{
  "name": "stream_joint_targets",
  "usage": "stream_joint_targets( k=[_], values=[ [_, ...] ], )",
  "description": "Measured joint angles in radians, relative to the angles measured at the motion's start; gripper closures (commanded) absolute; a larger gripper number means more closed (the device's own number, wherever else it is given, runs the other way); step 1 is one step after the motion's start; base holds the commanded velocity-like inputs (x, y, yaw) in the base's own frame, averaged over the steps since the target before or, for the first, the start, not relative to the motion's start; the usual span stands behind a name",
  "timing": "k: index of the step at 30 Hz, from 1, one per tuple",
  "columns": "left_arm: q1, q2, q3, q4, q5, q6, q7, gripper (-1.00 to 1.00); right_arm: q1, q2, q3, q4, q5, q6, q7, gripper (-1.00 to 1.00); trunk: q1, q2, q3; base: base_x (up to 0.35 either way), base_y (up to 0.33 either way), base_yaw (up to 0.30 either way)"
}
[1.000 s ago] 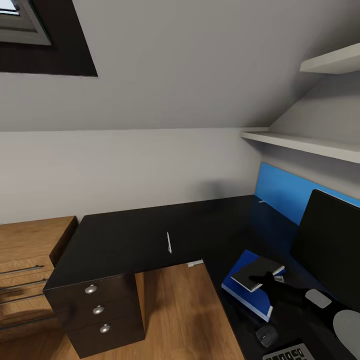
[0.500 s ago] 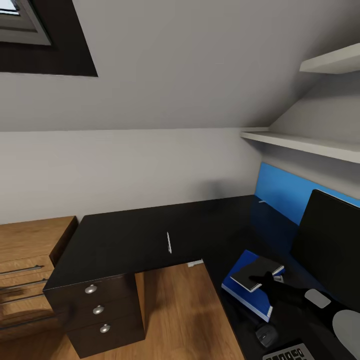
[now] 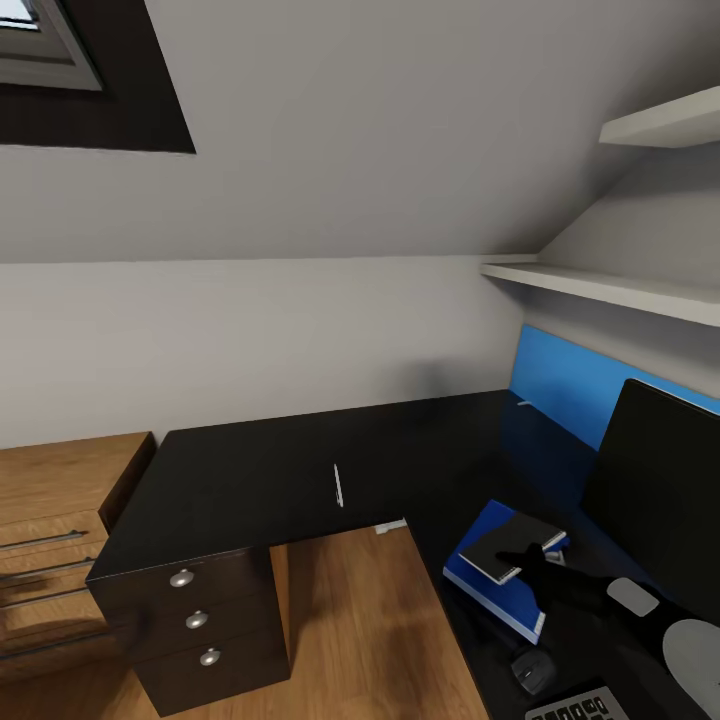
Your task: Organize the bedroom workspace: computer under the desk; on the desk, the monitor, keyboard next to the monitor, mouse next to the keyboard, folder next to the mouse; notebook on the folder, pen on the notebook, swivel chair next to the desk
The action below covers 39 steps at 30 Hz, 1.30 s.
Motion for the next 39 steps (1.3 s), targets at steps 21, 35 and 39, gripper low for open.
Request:
stream_joint_targets(
  k=[21,35,39],
  values=[
    [0.000,-0.002,-0.001,-0.006,-0.001,0.001,0.001,-1.00,0.000,0.001,0.000,0.000,0.002,-0.001,0.000,1.00,0.038,-0.070,-0.031,0.000,0.000,0.000],
    [0.000,-0.002,-0.001,-0.006,-0.001,0.001,0.000,-1.00,0.000,0.002,-0.001,0.000,0.002,-0.004,0.000,1.00,0.069,-0.126,-0.056,0.000,0.000,0.000],
    [0.000,-0.002,-0.001,-0.006,-0.001,0.001,0.000,-1.00,0.000,0.002,-0.001,0.000,0.002,-0.005,0.000,1.00,0.069,-0.126,-0.056,0.000,0.000,0.000]
  ],
)
